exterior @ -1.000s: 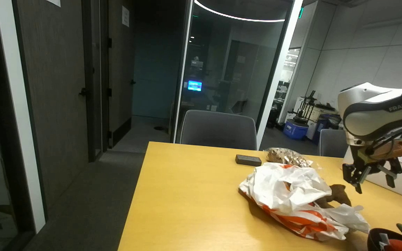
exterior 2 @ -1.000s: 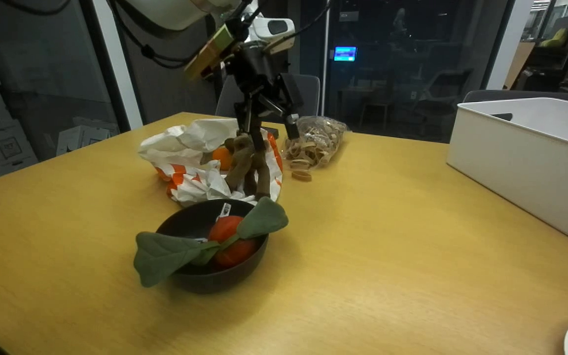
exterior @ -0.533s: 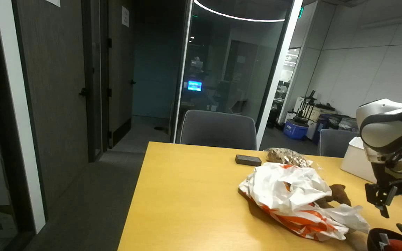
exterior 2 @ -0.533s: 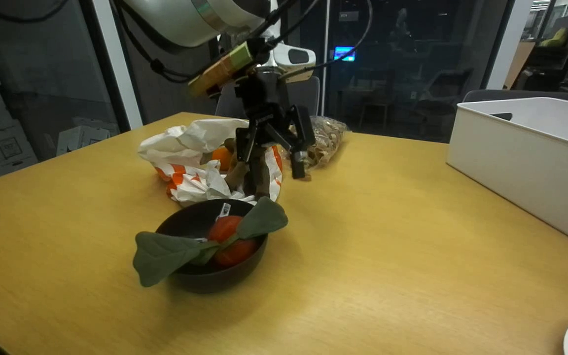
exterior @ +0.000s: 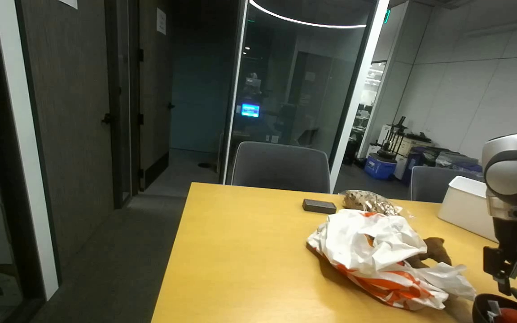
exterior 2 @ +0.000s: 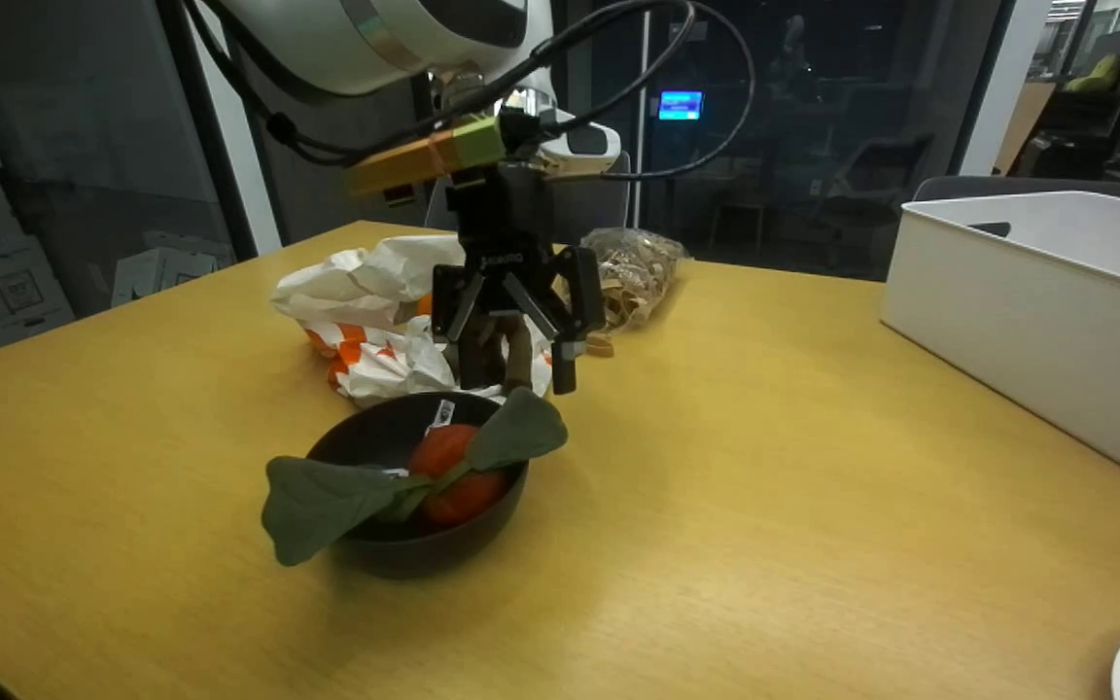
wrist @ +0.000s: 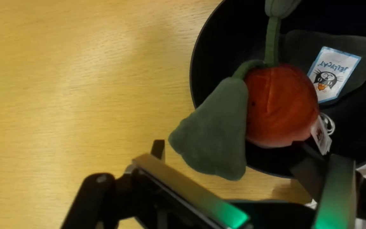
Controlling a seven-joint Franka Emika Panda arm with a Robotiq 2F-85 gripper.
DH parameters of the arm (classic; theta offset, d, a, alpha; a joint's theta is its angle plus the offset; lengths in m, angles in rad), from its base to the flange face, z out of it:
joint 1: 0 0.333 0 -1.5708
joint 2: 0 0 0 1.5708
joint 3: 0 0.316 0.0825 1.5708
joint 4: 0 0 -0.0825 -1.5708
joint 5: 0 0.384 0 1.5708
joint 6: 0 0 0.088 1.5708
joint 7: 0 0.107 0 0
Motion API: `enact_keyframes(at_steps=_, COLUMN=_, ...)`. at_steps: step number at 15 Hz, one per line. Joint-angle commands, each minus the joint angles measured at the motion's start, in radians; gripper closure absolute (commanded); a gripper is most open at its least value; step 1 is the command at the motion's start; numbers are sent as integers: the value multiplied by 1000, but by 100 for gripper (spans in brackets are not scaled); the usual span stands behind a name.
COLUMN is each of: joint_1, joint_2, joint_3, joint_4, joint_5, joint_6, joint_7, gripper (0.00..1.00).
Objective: Put the items on the table in the plastic bag
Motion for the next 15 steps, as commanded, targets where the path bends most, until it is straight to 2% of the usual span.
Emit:
enact_keyframes(at_steps=1, joint_1=1, joint_2=0, joint_3=1, joint_4=6, joint_5=12, joint_6=3, joint_7=-11, gripper=0)
enact_keyframes(at_steps=9, joint_1=-23, joint_2=-16, joint_3=-4, joint_4=-41, joint_5=119, joint_6=6, joint_7=-257, gripper=0)
enact_keyframes(at_steps=15, joint_1=-25, joint_2=2, joint_3=0, joint_4=-79, joint_5=123, joint_6=6, joint_7=-322, gripper=0)
